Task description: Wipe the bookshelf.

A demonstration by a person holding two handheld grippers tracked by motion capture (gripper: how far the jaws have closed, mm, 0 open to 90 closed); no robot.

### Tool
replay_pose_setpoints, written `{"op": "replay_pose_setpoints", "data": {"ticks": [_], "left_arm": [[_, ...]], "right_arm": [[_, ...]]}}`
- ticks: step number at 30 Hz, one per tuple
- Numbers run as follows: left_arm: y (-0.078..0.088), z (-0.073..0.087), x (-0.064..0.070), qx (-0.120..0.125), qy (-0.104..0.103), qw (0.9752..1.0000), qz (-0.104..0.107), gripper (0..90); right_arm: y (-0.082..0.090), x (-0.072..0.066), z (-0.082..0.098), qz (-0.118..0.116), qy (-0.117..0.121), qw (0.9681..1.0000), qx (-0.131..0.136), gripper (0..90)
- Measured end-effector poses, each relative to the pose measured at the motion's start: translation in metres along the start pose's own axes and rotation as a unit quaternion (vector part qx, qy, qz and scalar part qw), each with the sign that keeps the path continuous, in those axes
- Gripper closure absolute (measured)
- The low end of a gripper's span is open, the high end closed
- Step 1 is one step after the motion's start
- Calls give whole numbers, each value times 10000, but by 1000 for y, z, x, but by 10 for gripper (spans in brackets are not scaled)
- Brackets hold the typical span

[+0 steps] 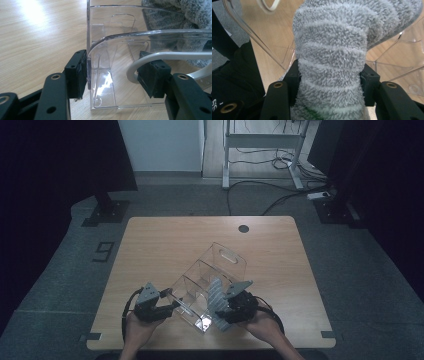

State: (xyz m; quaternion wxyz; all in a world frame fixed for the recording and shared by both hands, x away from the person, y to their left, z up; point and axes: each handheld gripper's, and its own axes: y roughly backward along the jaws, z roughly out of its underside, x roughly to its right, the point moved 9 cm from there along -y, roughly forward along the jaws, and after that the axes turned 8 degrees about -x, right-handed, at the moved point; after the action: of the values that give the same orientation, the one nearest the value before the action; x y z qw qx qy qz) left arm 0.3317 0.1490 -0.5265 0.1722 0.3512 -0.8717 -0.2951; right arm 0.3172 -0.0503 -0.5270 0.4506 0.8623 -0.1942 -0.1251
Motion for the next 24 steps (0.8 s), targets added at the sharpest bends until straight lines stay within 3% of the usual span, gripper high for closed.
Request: {"op": "replay_pose_setpoints", "data": {"ticks": [16, 24], "left_arm": [[-1, 0, -1, 17, 23, 10000, -25, 422], [-1, -1, -2, 25, 28, 10000, -54, 424]], "right_arm": [[-26, 2, 18, -32, -41, 9992, -384, 479], [-47, 4, 30, 22, -16, 9974, -714, 477]]}}
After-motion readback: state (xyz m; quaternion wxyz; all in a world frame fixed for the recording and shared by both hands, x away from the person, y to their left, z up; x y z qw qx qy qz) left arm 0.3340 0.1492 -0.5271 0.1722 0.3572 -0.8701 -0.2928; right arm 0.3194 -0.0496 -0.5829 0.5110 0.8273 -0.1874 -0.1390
